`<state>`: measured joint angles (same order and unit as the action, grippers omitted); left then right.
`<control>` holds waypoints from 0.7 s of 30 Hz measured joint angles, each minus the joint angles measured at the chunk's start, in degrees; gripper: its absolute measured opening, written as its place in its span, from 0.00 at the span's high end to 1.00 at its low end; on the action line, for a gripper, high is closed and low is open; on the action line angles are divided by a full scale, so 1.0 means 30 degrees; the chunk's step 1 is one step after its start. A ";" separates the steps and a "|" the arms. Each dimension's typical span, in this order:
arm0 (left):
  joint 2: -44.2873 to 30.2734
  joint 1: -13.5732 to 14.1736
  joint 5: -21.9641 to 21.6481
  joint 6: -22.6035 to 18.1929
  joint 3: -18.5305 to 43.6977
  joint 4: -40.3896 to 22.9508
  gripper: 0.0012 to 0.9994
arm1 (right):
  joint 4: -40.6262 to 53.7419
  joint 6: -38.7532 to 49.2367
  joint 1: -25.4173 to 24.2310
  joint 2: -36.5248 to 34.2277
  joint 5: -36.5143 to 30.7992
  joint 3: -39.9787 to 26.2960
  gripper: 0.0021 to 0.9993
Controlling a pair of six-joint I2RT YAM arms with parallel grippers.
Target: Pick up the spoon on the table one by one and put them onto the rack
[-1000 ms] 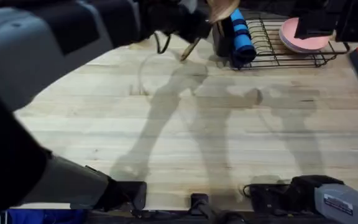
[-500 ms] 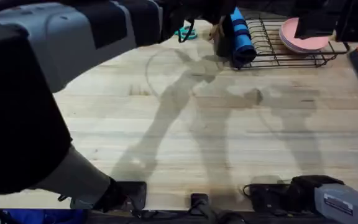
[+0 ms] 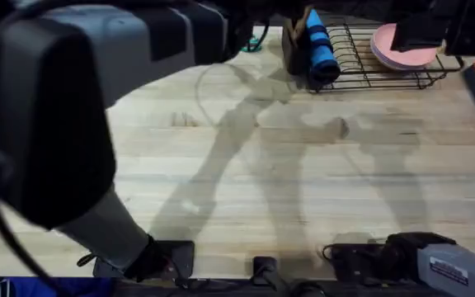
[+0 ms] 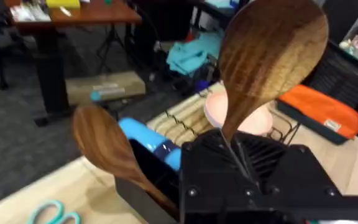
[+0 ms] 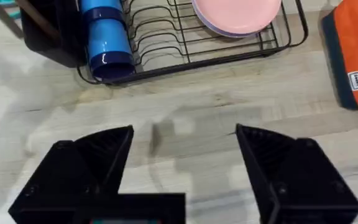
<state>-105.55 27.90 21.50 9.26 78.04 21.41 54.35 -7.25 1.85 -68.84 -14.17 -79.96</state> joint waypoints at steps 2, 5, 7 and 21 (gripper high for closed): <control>-0.0474 0.0157 0.0000 0.0105 0.0000 -0.0013 0.96 | 0.0000 0.0000 0.0000 -0.0005 0.0000 0.0000 0.00; -0.0995 0.0346 0.0007 0.0230 0.0000 -0.0044 0.96 | 0.0029 0.0007 0.0000 -0.0005 0.0000 0.0000 0.00; -0.1172 0.0404 0.0040 0.0271 0.0000 -0.0048 0.96 | 0.0029 0.0004 0.0000 -0.0002 0.0000 0.0000 0.00; -0.1431 0.0401 -0.0045 0.0174 0.0007 -0.4272 0.96 | 0.0029 0.0007 0.0000 -0.0005 0.0000 0.0000 0.00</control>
<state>-109.84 29.10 21.36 9.79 78.06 8.59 54.43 -7.22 1.85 -68.86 -14.17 -79.96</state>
